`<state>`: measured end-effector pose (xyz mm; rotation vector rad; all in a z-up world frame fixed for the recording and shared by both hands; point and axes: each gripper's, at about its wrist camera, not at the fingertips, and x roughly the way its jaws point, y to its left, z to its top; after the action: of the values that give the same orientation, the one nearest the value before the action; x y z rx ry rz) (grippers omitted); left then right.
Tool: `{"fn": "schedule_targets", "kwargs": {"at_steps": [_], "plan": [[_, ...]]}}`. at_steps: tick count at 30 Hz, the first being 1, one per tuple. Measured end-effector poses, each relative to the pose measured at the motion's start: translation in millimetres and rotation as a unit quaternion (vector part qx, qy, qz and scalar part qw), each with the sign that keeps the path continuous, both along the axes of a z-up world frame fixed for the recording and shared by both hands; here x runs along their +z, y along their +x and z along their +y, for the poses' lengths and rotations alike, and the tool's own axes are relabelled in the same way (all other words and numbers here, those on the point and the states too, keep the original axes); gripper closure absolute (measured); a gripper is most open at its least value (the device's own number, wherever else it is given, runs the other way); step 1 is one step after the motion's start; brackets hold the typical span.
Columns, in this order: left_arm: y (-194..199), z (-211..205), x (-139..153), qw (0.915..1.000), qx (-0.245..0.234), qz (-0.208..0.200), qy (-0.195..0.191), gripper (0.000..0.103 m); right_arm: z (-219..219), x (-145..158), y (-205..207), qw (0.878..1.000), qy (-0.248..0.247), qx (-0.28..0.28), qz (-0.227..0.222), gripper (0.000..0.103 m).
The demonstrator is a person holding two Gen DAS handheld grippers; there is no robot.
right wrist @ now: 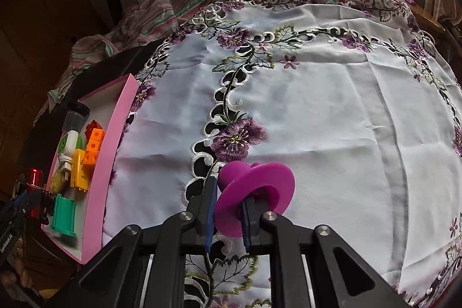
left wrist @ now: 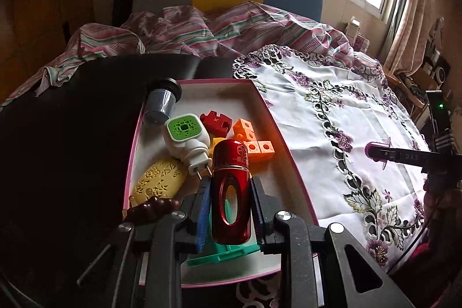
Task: Organize rigid objects
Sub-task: 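Carry the red cylinder into the pink tray and open left tool, then carry the pink suction cup into the tray and open right tool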
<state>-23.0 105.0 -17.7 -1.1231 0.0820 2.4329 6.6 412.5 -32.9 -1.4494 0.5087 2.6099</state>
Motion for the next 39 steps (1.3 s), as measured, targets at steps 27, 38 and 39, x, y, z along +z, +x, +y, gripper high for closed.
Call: {"fn": "schedule_targets", "kwargs": {"at_steps": [27,38,39], "plan": [[-104,26,-22,0.9982,0.006,-0.053,0.029,0.075,4,8,0,1.000,-0.014,-0.003,0.020,0.089],[-55,-10,-1,0.9986,0.045,-0.012,0.027,0.056,-5,10,0,0.999,-0.007,0.019,0.026,0.089],[-50,-14,-1,0.9985,0.049,-0.010,0.023,0.055,-8,11,0,0.999,-0.008,0.025,0.029,0.089]]}}
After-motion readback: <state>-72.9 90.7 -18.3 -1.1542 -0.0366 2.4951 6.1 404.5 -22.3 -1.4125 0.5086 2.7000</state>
